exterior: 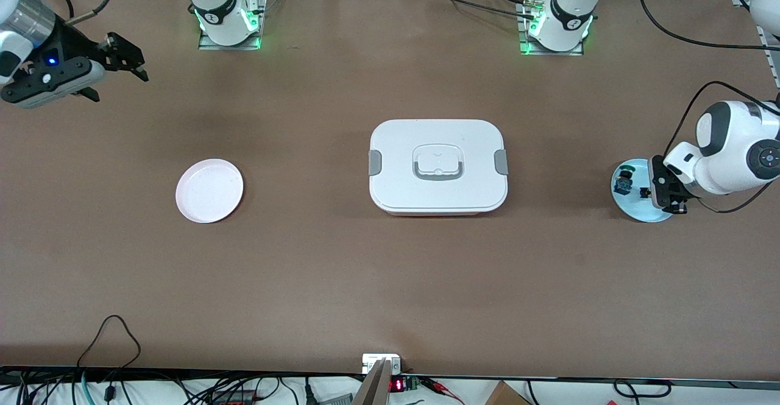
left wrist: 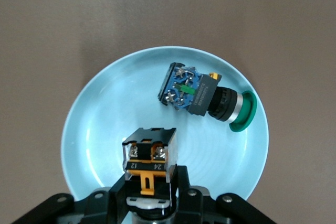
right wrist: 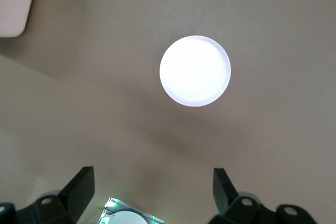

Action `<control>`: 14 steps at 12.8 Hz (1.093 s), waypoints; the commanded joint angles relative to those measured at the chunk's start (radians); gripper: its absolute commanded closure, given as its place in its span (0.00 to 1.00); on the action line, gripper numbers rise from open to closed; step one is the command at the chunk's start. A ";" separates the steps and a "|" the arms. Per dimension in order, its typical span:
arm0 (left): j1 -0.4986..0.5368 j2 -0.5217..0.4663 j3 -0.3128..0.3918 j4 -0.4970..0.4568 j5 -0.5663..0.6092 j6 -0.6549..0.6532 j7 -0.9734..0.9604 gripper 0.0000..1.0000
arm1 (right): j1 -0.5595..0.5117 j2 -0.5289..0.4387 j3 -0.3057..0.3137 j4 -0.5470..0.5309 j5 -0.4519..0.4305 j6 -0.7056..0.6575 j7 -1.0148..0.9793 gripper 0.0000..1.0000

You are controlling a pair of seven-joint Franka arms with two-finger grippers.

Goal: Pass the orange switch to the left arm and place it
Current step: 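Lower the orange switch onto the light-blue plate with the left gripper, then open the left gripper to release the switch on the plate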

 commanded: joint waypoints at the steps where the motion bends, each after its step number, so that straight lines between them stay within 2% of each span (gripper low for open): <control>1: 0.024 0.012 -0.013 0.001 0.025 0.013 0.008 1.00 | 0.001 -0.004 0.007 -0.040 -0.022 0.068 0.009 0.00; 4: 0.042 0.030 -0.001 0.004 0.071 0.068 0.008 1.00 | 0.004 0.051 0.009 0.006 -0.047 0.093 0.003 0.00; 8: 0.045 0.058 -0.001 0.006 0.072 0.077 0.005 0.99 | 0.016 0.106 0.010 0.106 -0.088 0.087 0.003 0.00; 9: 0.042 0.056 -0.001 0.007 0.072 0.077 0.007 0.82 | 0.016 0.109 0.009 0.118 -0.085 0.094 0.012 0.00; 10: 0.050 0.056 -0.007 0.007 0.072 0.075 0.019 0.01 | 0.004 0.119 0.000 0.124 -0.073 0.100 0.022 0.00; 14: 0.052 0.028 -0.050 0.010 0.071 0.059 0.013 0.00 | 0.003 0.134 -0.002 0.133 -0.074 0.133 0.022 0.00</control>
